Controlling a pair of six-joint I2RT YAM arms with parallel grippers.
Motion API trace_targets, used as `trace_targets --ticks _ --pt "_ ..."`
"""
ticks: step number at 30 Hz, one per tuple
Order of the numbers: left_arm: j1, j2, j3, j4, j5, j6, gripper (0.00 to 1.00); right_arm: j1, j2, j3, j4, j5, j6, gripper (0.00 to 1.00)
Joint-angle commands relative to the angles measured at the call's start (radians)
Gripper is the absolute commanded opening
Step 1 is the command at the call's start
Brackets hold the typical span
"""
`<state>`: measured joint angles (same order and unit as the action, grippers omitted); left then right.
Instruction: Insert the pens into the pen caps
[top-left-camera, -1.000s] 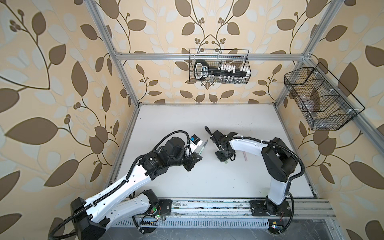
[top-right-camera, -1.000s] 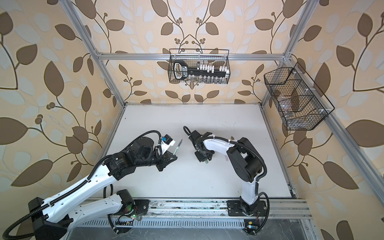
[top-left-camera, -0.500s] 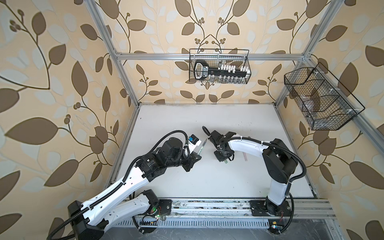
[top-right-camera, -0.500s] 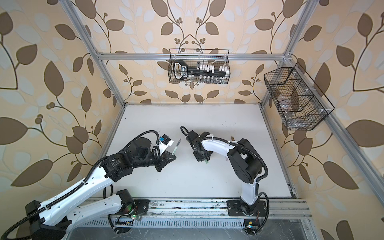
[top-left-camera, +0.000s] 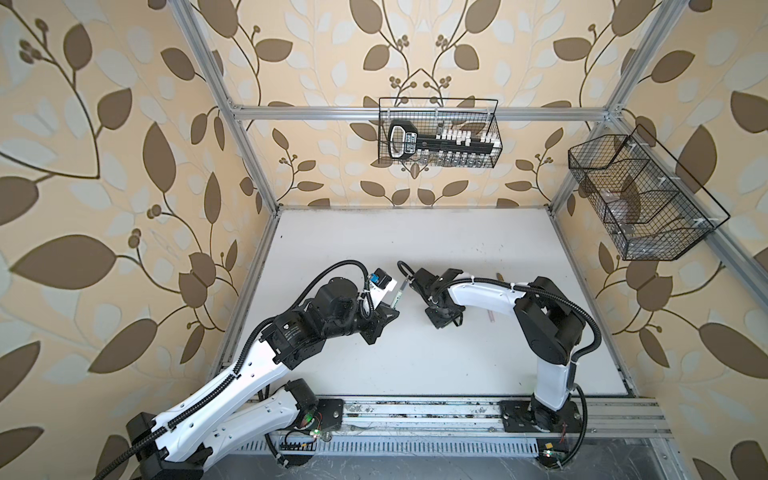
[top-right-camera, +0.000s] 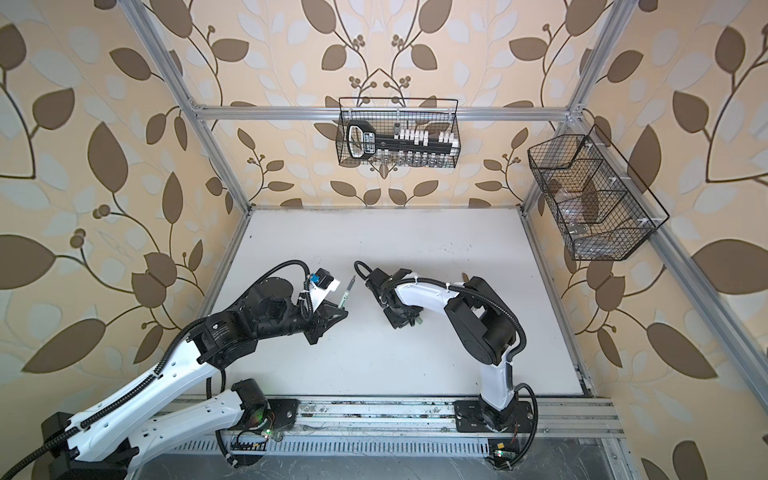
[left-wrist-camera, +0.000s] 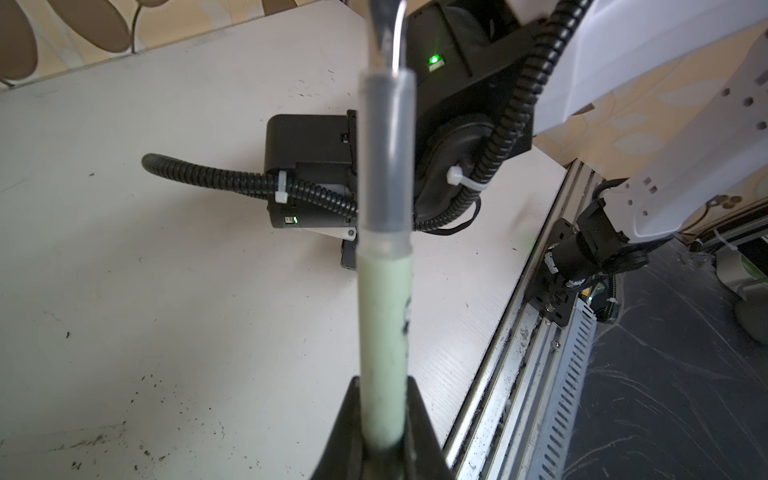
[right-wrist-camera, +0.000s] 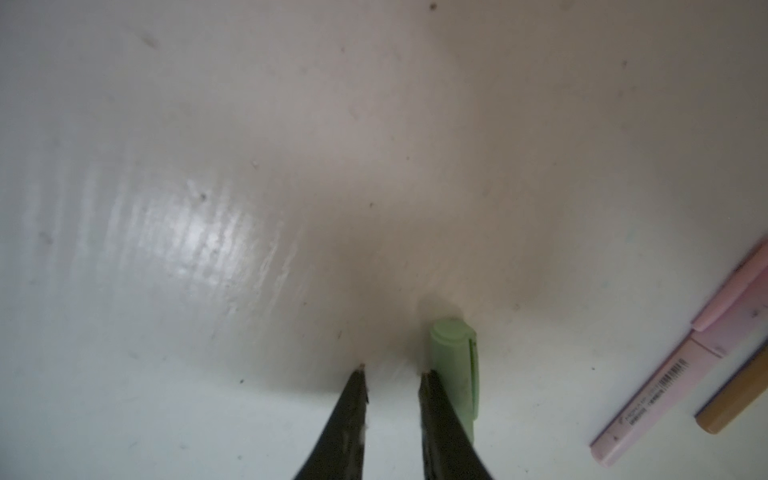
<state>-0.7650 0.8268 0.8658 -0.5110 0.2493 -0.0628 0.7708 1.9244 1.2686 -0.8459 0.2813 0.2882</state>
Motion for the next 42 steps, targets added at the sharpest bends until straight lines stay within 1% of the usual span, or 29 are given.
trace_targets --ticks 1,5,11,13,20,24,27,30,32,34,38,42 --pt "0.003 0.001 0.001 0.014 -0.012 -0.006 0.00 0.011 0.013 0.037 -0.026 0.056 0.003 0.23" --pt "0.003 0.003 0.001 0.012 -0.015 -0.005 0.00 0.011 -0.020 0.039 -0.030 0.053 -0.005 0.24" --pt "0.003 0.005 -0.005 0.017 -0.018 -0.005 0.00 -0.039 -0.058 0.005 0.005 -0.013 -0.038 0.25" --pt "0.003 0.007 -0.007 0.017 -0.018 -0.005 0.00 -0.064 -0.077 -0.015 0.033 -0.055 -0.056 0.25" --pt "0.003 0.009 -0.007 0.018 -0.019 -0.005 0.00 -0.188 -0.151 -0.091 0.135 -0.279 -0.103 0.26" --pt "0.003 0.012 -0.005 0.018 -0.018 -0.005 0.00 -0.243 -0.145 -0.108 0.138 -0.324 -0.130 0.25" --pt "0.002 0.016 -0.002 0.017 -0.018 -0.005 0.00 -0.265 -0.148 -0.125 0.150 -0.377 -0.143 0.25" --pt "0.003 0.021 -0.001 0.017 -0.016 -0.003 0.00 -0.275 -0.141 -0.140 0.159 -0.407 -0.154 0.25" --pt "0.003 0.024 0.001 0.017 -0.014 -0.003 0.00 -0.273 -0.134 -0.141 0.158 -0.405 -0.157 0.25" --pt "0.003 0.027 0.002 0.017 -0.012 -0.002 0.00 -0.252 -0.131 -0.136 0.151 -0.366 -0.155 0.25" --pt "0.003 0.023 0.004 0.013 -0.013 -0.003 0.00 -0.178 -0.136 -0.097 0.102 -0.172 -0.136 0.25" --pt "0.003 0.017 0.006 0.014 -0.016 -0.002 0.00 -0.127 -0.131 -0.068 0.065 -0.067 -0.108 0.25"
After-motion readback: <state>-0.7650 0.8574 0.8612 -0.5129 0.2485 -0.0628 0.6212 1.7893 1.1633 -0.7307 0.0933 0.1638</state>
